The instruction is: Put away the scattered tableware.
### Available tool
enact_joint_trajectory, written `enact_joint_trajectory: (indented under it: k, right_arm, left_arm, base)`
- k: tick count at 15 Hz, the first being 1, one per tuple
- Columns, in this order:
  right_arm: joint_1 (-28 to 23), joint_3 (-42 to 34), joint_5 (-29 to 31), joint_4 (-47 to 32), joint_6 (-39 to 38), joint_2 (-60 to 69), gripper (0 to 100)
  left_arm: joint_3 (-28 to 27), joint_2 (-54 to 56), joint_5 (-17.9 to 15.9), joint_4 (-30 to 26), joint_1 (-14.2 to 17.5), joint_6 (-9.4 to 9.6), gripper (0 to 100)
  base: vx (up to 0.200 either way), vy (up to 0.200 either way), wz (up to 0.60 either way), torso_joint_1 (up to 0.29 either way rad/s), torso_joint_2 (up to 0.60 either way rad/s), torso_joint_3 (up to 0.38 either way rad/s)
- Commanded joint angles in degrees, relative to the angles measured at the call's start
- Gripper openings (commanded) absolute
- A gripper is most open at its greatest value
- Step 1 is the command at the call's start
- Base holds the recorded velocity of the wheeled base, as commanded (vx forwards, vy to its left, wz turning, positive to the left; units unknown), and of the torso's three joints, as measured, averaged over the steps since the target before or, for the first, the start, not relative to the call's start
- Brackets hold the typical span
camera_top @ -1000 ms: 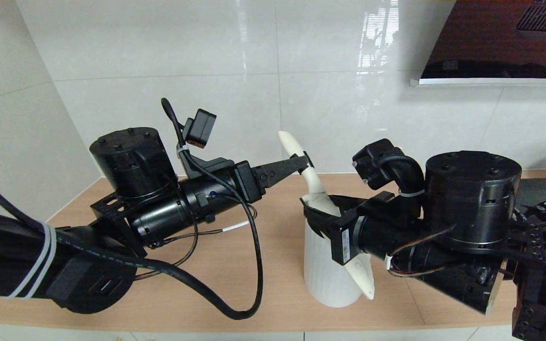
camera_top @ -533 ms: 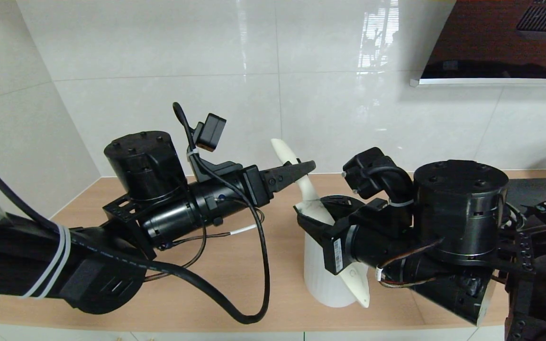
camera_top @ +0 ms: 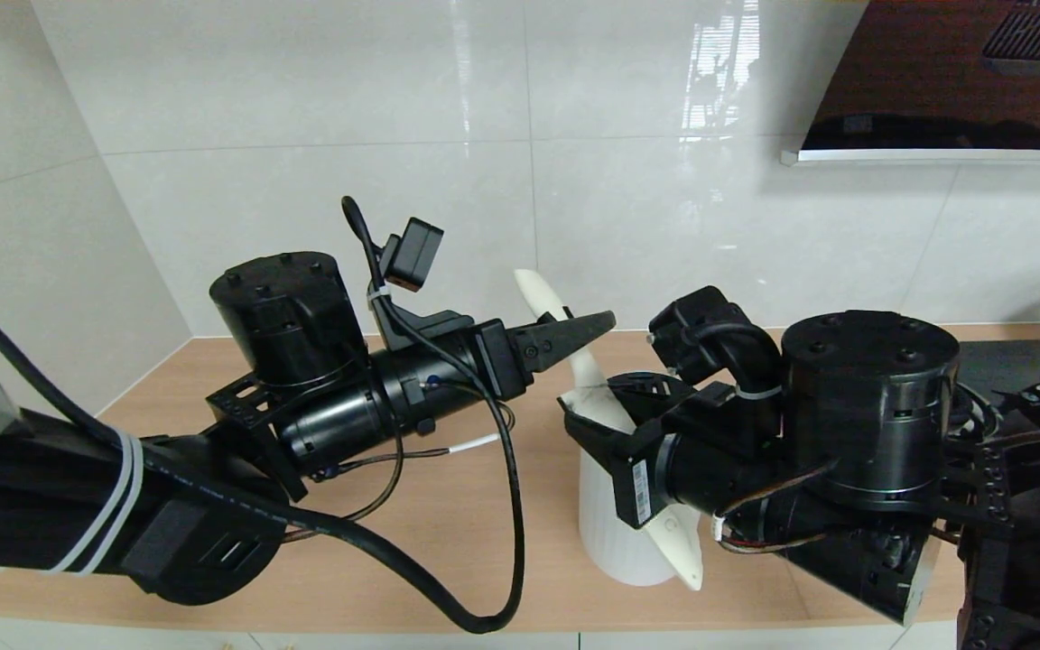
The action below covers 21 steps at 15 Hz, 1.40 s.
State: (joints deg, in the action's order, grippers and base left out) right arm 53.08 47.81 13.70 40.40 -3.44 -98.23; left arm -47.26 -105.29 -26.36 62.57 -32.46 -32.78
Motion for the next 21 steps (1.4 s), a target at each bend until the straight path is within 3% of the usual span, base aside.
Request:
enact_joint_trajectory:
  k: [1, 2, 3, 12, 16, 17, 21]
  right_arm:
    - [0.0, 0.0, 0.0, 0.0, 0.0, -0.1, 0]
    - [0.1, -0.1, 0.0, 0.0, 0.0, -0.1, 0]
    - [0.1, 0.0, 0.0, 0.0, 0.0, -0.1, 0]
    - [1.0, -0.4, 0.6, 0.1, 0.0, -0.1, 0]
    - [1.0, -0.4, 0.7, 0.1, 0.1, -0.2, 0]
    - [1.0, -0.4, 0.7, 0.1, 0.1, -0.2, 100]
    - [1.0, -0.8, 0.6, 1.0, 0.0, -0.1, 100]
  left_arm:
    - [0.0, -0.3, 0.0, 0.0, -0.3, 0.0, 100]
    - [0.0, -0.4, 0.1, 0.0, -0.3, 0.0, 100]
    - [0.0, -0.8, 0.0, 0.0, -0.3, 0.0, 0]
    - [-0.5, -0.7, 0.1, 0.1, -0.4, -0.53, 0]
    - [-0.6, 0.0, 0.1, 0.1, -0.4, -1.76, 0]
    - [-0.6, 0.3, 0.1, 0.1, -0.4, -1.76, 0]
    - [-0.5, 2.2, 0.1, 0.2, -0.7, -2.02, 0]
  base:
    - [0.0, 0.0, 0.0, 0.0, 0.0, 0.0]
    - [0.0, 0.0, 0.0, 0.0, 0.0, 0.0]
    - [0.0, 0.0, 0.0, 0.0, 0.0, 0.0]
    - [0.0, 0.0, 0.0, 0.0, 0.0, 0.0]
    - [0.0, 0.0, 0.0, 0.0, 0.0, 0.0]
    - [0.0, 0.0, 0.0, 0.0, 0.0, 0.0]
    - [0.0, 0.0, 0.0, 0.0, 0.0, 0.0]
